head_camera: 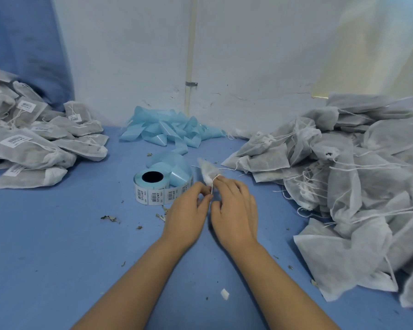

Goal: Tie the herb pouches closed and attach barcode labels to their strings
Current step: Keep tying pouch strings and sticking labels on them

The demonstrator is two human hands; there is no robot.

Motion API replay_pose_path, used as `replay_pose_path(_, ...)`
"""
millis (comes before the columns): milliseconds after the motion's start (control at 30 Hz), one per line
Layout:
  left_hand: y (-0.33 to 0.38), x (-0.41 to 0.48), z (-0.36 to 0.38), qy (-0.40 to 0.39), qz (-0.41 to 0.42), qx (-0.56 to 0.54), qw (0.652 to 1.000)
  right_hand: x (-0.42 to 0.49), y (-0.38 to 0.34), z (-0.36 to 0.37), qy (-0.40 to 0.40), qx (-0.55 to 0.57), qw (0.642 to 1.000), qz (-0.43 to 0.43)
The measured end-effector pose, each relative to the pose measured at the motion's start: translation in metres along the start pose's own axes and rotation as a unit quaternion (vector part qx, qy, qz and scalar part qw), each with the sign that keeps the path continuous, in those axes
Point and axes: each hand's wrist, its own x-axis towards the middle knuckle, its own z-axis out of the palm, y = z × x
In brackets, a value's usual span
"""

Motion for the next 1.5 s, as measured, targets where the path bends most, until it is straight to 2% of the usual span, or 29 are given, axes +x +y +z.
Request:
replay_pose_path(100,0.000,0.000,0.000,0.003,0.006,0.005,1.000,0.000,0.001,0.001,0.001,-0.001,1.000,0.008)
replay_pose_path(267,-0.001,-0.001,0.002,0.031,0.056,0.113,0.992,0.000,0.003,0.002,0.007,-0.003,1.000,0.016)
replay_pose_path(433,-0.001,0.001,0.002,0.012,0.067,0.081,0.994,0.000,0.001,0.001,0.059,0.051,0.996,0.032)
replay_pose_path(567,-0.001,0.001,0.002,0.005,0.027,0.055,0.998,0.001,0.005,0.002,0.061,0.127,0.987,0.074)
replay_pose_path(767,-0.002,0.001,0.003,-0.026,-0.011,0.021,0.999,0.005,0.014,0.002,0.075,0.294,0.934,0.187)
replay_pose_path(967,0.001,0.001,0.003,0.004,-0.068,-0.078,0.995,0.008,0.016,0.003,0.071,0.389,0.894,0.209)
replay_pose_path(1200,0.001,0.003,0.000,0.039,-0.094,-0.108,0.989,0.006,0.012,0.002,0.023,0.331,0.932,0.143)
replay_pose_path(1500,-0.001,0.002,0.004,0.021,-0.060,-0.024,0.998,0.003,0.010,0.005,0.019,0.206,0.974,0.088)
